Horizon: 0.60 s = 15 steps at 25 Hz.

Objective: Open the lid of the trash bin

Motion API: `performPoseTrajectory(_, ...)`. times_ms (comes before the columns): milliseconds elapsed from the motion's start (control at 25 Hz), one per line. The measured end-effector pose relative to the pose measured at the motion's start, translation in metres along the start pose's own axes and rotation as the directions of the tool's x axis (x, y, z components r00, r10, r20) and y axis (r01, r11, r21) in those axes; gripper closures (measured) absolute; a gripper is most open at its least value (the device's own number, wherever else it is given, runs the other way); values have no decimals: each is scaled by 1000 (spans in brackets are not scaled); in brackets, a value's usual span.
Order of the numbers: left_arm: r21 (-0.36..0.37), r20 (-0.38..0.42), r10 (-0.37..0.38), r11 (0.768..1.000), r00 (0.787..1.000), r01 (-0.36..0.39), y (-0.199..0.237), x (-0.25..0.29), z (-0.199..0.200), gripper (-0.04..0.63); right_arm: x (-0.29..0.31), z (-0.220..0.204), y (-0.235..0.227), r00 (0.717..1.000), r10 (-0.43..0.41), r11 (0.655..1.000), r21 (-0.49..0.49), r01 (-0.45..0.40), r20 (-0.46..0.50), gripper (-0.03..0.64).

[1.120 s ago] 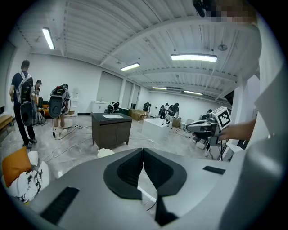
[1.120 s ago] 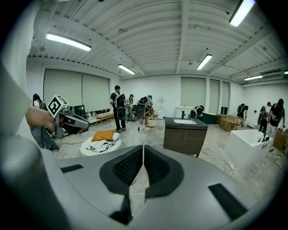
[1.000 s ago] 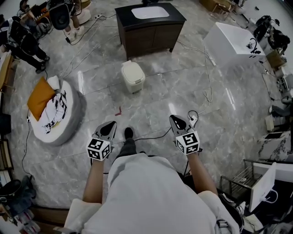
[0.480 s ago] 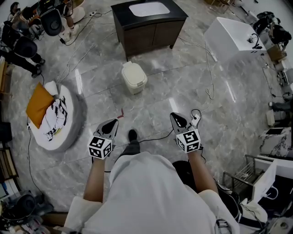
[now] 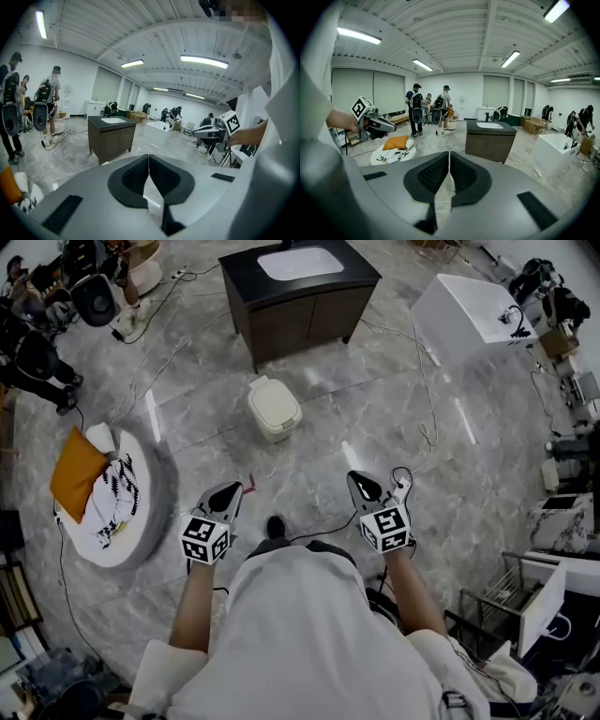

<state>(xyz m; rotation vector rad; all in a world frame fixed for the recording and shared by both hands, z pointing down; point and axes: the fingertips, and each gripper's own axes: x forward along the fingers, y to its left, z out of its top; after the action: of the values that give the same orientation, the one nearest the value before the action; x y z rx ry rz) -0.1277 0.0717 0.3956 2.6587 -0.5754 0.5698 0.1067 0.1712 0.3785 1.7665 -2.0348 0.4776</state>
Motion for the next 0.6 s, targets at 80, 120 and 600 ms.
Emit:
performPoseTrajectory(80, 4, -3, -10, 1000, 1000, 10, 8, 3, 1, 577, 8, 4, 1, 1000, -6, 1000, -2, 6, -1, 584)
performPoseTrajectory(120, 6, -5, -14, 1000, 1000, 14, 12, 4, 1, 577, 11, 5, 2, 1000, -7, 1000, -2, 7, -1, 584)
performPoseTrajectory(600, -5, -12, -19, 1000, 1000, 19, 30, 26, 15, 577, 36, 15, -13, 1000, -3, 1000, 2, 3, -20, 584)
